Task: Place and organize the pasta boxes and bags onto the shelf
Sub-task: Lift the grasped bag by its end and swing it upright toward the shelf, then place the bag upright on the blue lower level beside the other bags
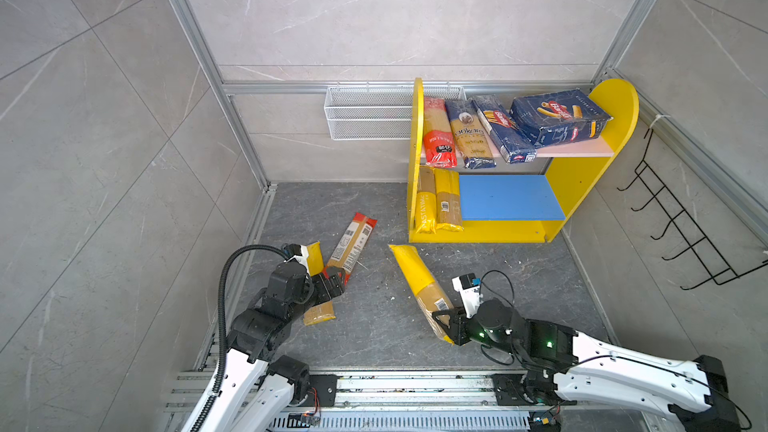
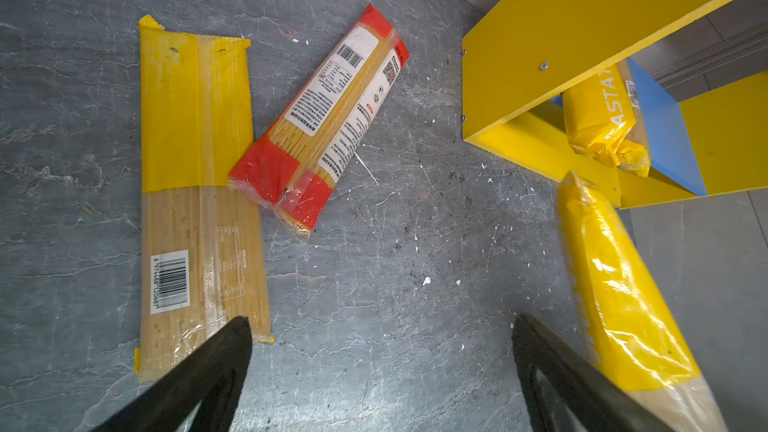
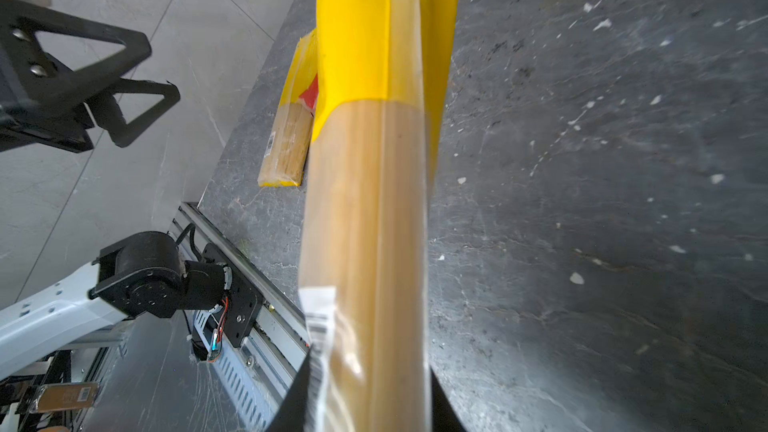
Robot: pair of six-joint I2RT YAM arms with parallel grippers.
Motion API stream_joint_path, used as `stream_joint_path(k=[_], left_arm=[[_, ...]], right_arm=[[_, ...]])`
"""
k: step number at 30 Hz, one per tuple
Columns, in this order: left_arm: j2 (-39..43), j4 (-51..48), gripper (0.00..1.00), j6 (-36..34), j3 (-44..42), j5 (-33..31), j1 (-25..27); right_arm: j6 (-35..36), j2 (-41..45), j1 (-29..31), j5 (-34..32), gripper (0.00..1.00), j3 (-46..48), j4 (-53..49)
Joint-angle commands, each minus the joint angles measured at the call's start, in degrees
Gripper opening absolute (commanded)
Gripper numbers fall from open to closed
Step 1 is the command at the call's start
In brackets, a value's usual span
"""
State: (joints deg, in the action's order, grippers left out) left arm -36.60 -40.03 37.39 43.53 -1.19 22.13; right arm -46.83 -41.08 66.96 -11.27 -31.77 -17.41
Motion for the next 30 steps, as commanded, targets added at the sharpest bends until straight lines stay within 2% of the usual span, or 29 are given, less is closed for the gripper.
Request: stream_joint_path(k=[1, 13, 18, 22, 27, 30], left_arm=[[-1.37, 3.01, 1.00, -0.36, 2.51, 1.15, -0.25], [-8.17, 8.50, 1.00, -1.59, 5.11, 3.81, -0.20], [-11.57, 11.07, 1.00, -2.31, 6.42, 5.32, -0.25], [-14.50, 13.14, 1.00, -3.20, 7.52, 6.21, -0.22], [-17.59, 15.85, 1.00, -3.91, 8.41, 7.93, -0.21], [-18.99, 17.27, 1.00, -4.17, 8.76, 8.51, -0.24]], right_arm=[[3.63, 6.11, 0.27, -6.67, 0.18, -5.66, -1.78], [5.27, 15.32, 0.28, -20.27, 0.20, -12.49, -19.22], [6.31, 13.20, 0.28, -26.86, 0.21, -16.81, -24.06], [6.29, 8.38, 0.19, -32.11, 0.22, -21.00, -27.91], [7.98, 3.33, -2.36, -33.49, 0.23, -24.52, -27.55], [10.31, 0.32, -8.33, -28.94, 0.23, -26.47, -26.12]])
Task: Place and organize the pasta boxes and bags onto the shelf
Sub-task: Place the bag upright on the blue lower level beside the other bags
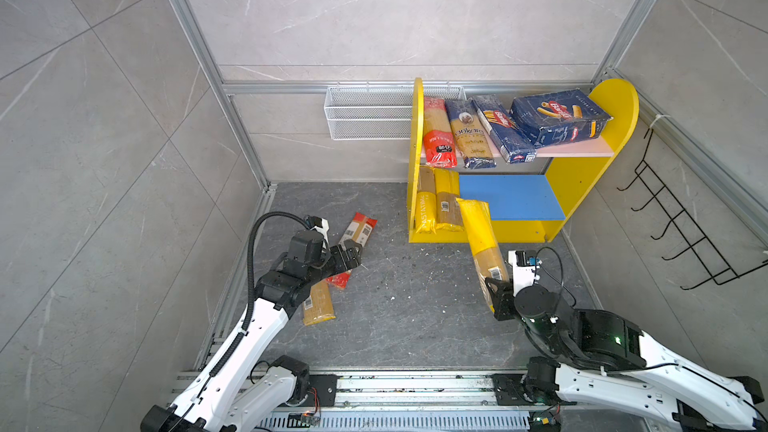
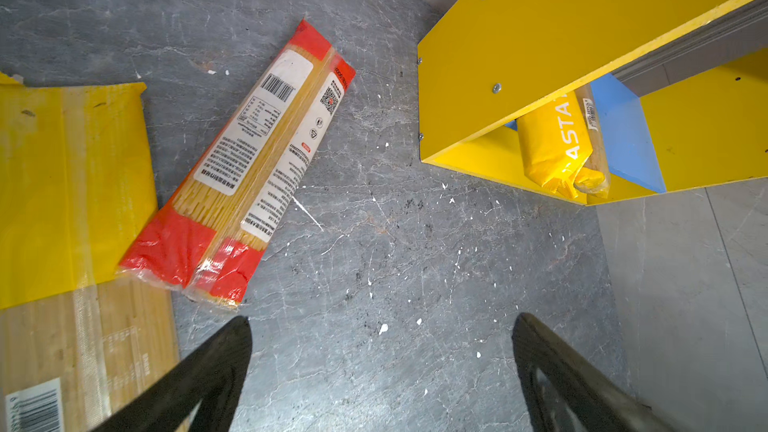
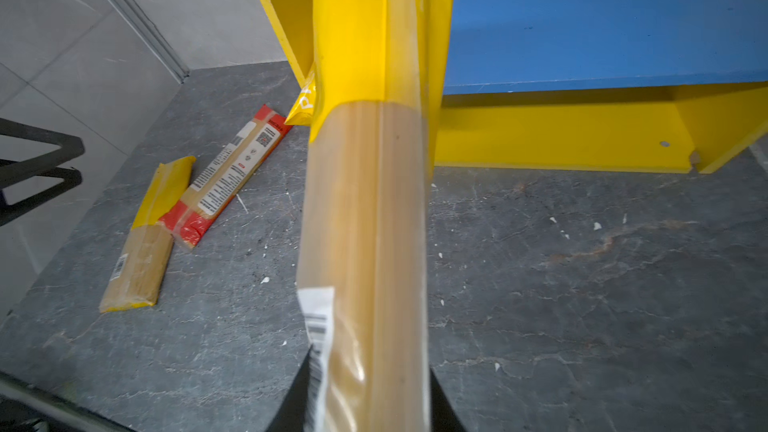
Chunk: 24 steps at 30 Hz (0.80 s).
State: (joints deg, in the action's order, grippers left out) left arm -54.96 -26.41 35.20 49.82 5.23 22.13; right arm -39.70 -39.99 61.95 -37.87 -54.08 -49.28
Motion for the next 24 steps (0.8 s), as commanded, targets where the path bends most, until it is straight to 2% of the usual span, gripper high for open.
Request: stream_joint_path(k=[1, 4, 14, 20, 24], left_arm=[[-1.09, 3.91, 1.00, -2.16, 2.62, 2.15, -0.22], [-1.98, 4.26, 1.00, -2.86, 3.25, 2.01, -0.30], [-3.27, 4.88, 1.00, -3.86, 3.74, 1.08, -0.37], [-4.54, 4.97, 1.00, -4.79, 3.86, 1.13, -0.76], [-5.72, 4.88, 1.00, -5.05, 4.22, 0.83, -1.41]], right_arm=[[3.71, -1.95, -6.07, 0.21, 0.23, -4.78, 6.30], [6.46, -6.28, -13.53, 7.52, 0.23, -6.23, 9.10], [16.26, -20.76, -31.86, 22.44, 0.23, -12.51, 20.74], [17.44, -29.40, -41.66, 31.66, 0.23, -12.79, 28.37], [19.11, -34.34, -45.63, 34.60, 0.22, -11.76, 34.68]])
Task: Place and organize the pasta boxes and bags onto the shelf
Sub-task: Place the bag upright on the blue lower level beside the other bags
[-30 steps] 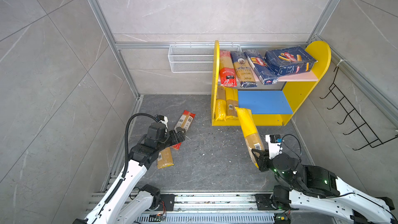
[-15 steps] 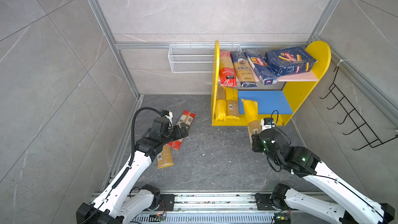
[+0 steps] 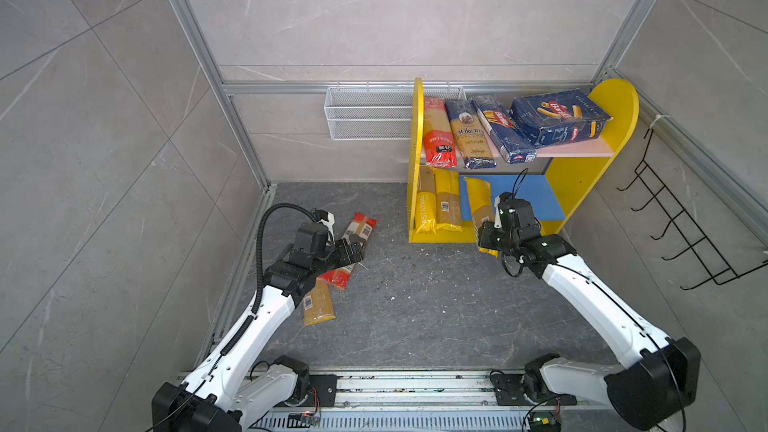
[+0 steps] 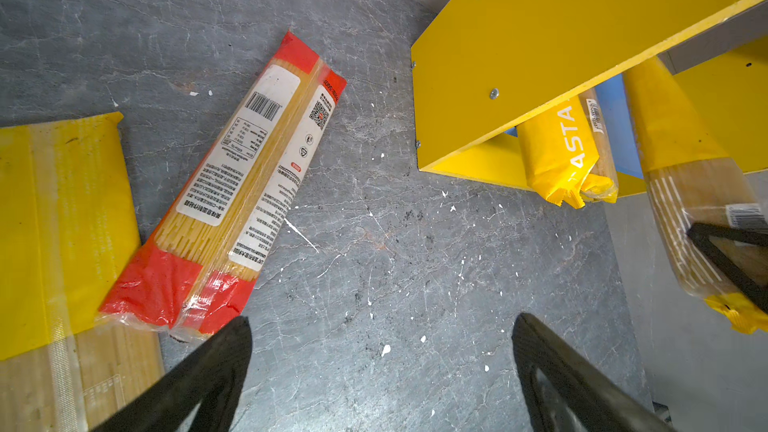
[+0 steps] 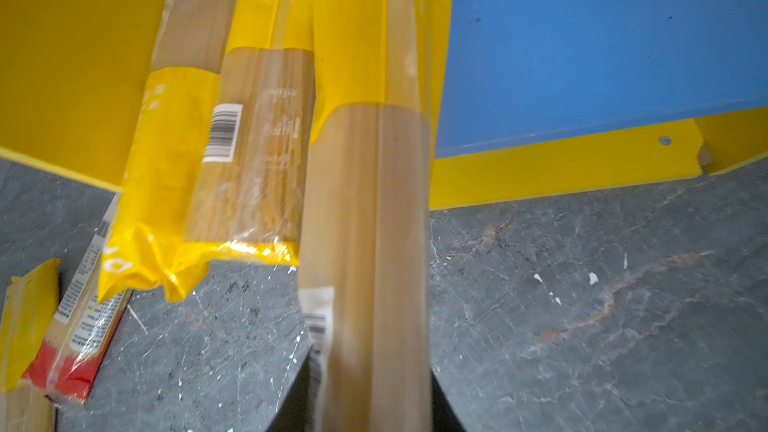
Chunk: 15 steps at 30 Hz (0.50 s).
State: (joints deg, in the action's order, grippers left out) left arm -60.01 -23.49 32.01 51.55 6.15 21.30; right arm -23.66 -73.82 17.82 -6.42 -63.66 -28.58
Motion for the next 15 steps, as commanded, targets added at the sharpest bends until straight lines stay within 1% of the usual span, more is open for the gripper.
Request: stream_joint_path(k=[1, 4, 8, 15], left_arm=[[-0.95, 1.96, 1.00, -2.00, 2.48, -0.09, -0.76], [-1.79, 1.96, 1.00, -1.96, 2.68, -0.04, -1.43], [-3.00, 1.96, 1.00, -2.13, 3.11, -0.33, -1.78], [-4.60, 1.98, 1.00, -2.31, 4.25, -0.44, -2.02]], right_arm=[[3.41, -1.49, -2.13, 3.31, 0.22, -2.17, 15.18], [4.49, -4.72, -4.06, 5.03, 0.23, -3.19, 18.01], [5.09, -9.05, -5.91, 7.17, 0.23, -5.70, 19.34], [5.12, -15.38, -6.47, 8.81, 0.25, -10.04, 20.23]])
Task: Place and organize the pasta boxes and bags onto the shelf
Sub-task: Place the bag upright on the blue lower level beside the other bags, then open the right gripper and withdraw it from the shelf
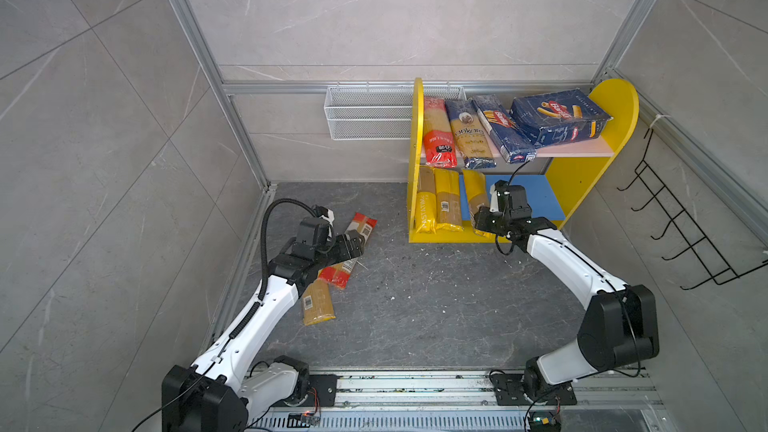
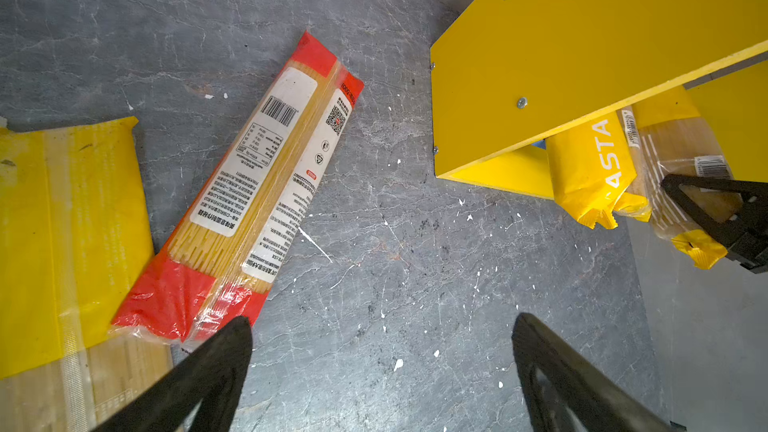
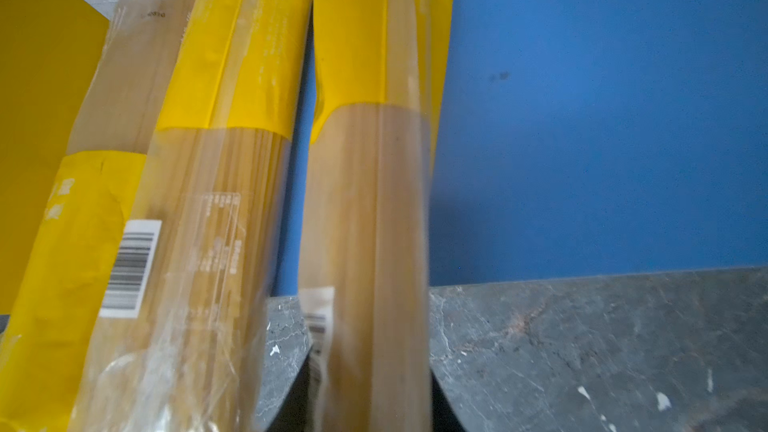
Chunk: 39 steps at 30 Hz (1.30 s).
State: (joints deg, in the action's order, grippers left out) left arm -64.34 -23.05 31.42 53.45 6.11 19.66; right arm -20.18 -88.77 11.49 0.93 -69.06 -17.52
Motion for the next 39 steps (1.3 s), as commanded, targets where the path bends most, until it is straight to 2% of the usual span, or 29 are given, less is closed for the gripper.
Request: stream_joint_path(k=[1, 7, 9, 10, 12, 13, 15, 18, 23, 28, 39], left_arm=[[-0.40, 1.56, 1.00, -1.76, 2.35, -0.39, -0.47], [-0.44, 1.08, 1.00, -1.98, 2.77, -0.62, -0.63], [-0.57, 0.93, 1.00, -2.07, 2.95, -0.66, -0.64], [-0.57, 0.86, 1.00, -2.13, 3.04, -0.65, -0.67], [-0.54, 0.70, 1.00, -2.08, 3.14, -0.66, -0.64], [-0.49, 0.64, 1.00, -2.07, 3.17, -0.66, -0.70], [-0.37, 0.59, 1.00, -2.05, 3.18, -0.57, -0.74], [-0.19, 0.42, 1.00, -1.99, 3.24, -0.57, -0.74], [0.94, 0.25, 1.00, -1.63, 2.62, -0.55, -0.75], [3.15, 0.33, 1.00, -1.10, 0.67, -0.46, -0.71], [7.59, -1.26, 1.00, 0.00, -7.67, -6.02, -0.69]], right_arm=[[1.64, -1.09, -0.14, 1.68, 0.25, -5.15, 9.28], [1.52, -4.45, -1.22, 2.45, 0.28, -8.20, 8.93], [1.05, -5.54, -1.69, 3.23, 0.33, -9.35, 8.15], [0.79, -5.85, -1.89, 3.37, 0.39, -9.54, 7.88], [0.35, -6.10, -2.09, 3.79, 0.62, -9.36, 7.94], [0.25, -6.14, -2.26, 3.97, 0.68, -9.30, 7.95], [-0.07, -6.19, -2.58, 4.62, 0.77, -9.19, 7.51], [-0.52, -4.94, -2.62, 4.78, 0.82, -8.12, 7.18], [-1.96, -1.06, -2.75, 4.36, 0.84, -4.84, 6.25], [-4.18, 4.03, -2.75, 5.05, 0.85, 2.37, 6.26], [-6.57, 23.83, -1.70, 4.58, 0.85, 16.47, 0.45]])
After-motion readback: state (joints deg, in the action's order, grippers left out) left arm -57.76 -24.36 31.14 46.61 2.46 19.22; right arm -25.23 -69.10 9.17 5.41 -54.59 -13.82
